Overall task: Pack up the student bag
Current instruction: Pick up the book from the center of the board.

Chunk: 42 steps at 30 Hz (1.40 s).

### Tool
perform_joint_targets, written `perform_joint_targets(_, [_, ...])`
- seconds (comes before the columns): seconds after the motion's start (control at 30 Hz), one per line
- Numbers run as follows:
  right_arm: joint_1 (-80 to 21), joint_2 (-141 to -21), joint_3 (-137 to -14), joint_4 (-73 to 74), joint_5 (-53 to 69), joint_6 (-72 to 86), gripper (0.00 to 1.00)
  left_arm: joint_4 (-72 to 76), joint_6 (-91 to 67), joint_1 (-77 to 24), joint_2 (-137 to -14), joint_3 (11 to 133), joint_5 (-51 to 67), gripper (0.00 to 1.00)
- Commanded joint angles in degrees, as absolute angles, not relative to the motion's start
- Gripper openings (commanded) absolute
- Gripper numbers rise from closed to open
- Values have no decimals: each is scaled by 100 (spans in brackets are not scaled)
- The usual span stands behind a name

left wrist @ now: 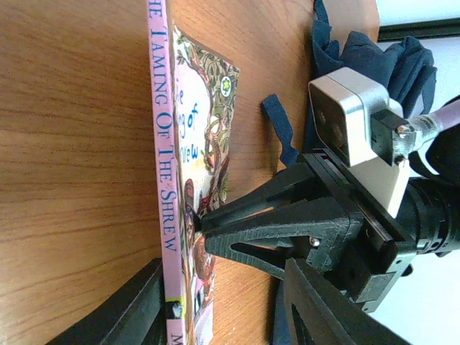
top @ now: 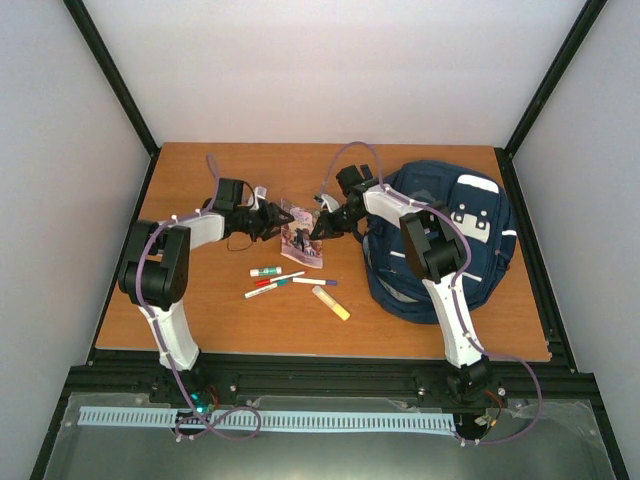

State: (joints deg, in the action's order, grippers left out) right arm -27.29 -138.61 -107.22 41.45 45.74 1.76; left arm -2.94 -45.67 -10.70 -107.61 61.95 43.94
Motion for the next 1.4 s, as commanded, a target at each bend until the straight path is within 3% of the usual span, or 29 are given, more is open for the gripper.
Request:
perform_joint_targets(0.0, [-2891,-14400,-10533,4482,4034,158,11,-212,-4731,-1191,-10722,6454,4711,44])
perform_joint_targets(0.3, [-2892,-14361,-10536,4482,4042,143,11,-1015,-4707,-1255,-10997,6685,4379,38])
perform_joint_targets(0.63, [-2927,-14341,-10522,4482,4076,124,12,-878,-4844,-1549,-11290,6931,4539,30])
perform_joint_targets(0.77, [-2927,-14310,-10519,4489,4070,110,12,-929,-4757,-1573,-11304,6957,4516,24])
perform_joint_targets(1.0, [-2922,-14291,-10533,4497,4096,81,13,-1094,-4569,-1567,-11442,7093,4428,2])
perform_joint_targets(1.17, [-2922,-14223,-10537,4516,4105,55,15,-1161,-4410,-1522,-11495,7242,4298,1])
perform_joint_targets(1.23, [-2927,-14136,-10538,4526,4140,32,18,-1167,-4358,-1427,-11542,7318,4271,1])
perform_joint_targets(1.37, [-2927,-13841,-10607,4598,4183,-49,39,-1175,-4351,-1172,-11714,7469,4301,1])
